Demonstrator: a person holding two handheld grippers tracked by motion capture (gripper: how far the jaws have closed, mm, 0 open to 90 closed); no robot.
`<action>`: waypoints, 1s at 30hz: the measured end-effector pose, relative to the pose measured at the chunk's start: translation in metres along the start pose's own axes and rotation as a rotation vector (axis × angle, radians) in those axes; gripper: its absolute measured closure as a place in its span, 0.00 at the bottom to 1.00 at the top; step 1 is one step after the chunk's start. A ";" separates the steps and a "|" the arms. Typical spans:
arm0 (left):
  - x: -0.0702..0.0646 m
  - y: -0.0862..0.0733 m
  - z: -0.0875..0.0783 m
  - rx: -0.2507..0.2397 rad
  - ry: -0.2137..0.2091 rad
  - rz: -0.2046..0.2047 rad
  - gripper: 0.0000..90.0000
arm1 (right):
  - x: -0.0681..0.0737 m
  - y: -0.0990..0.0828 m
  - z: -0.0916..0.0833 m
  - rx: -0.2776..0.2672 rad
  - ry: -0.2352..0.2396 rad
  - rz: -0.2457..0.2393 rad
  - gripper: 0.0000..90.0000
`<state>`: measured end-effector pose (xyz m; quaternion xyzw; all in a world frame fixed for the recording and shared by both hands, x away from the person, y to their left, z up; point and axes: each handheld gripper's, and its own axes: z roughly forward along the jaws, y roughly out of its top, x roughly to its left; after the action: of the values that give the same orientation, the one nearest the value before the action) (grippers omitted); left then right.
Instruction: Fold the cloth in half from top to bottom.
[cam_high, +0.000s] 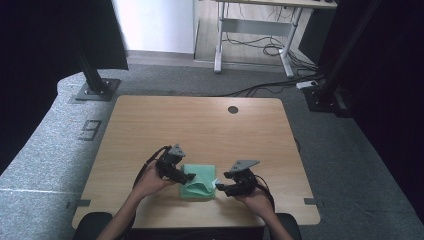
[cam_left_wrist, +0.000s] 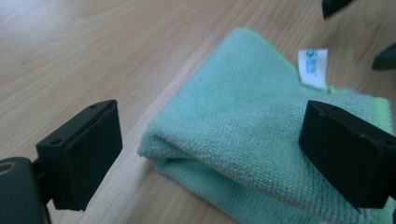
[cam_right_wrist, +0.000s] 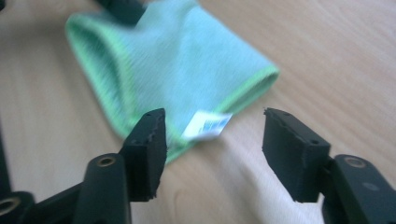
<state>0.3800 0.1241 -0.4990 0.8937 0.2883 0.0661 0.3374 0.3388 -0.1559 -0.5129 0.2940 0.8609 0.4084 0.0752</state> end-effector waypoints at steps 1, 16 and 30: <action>-0.002 -0.002 0.002 0.009 0.004 0.005 0.07 | 0.000 0.003 0.003 -0.001 -0.006 0.006 0.41; -0.009 -0.036 0.016 0.047 0.098 -0.025 0.05 | 0.022 0.005 0.042 0.101 -0.077 -0.047 0.32; -0.018 -0.053 0.003 0.051 0.142 -0.024 0.06 | 0.015 -0.010 0.036 0.087 -0.097 -0.005 0.31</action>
<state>0.3413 0.1447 -0.5337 0.8916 0.3238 0.1179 0.2938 0.3352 -0.1286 -0.5417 0.3146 0.8738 0.3556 0.1051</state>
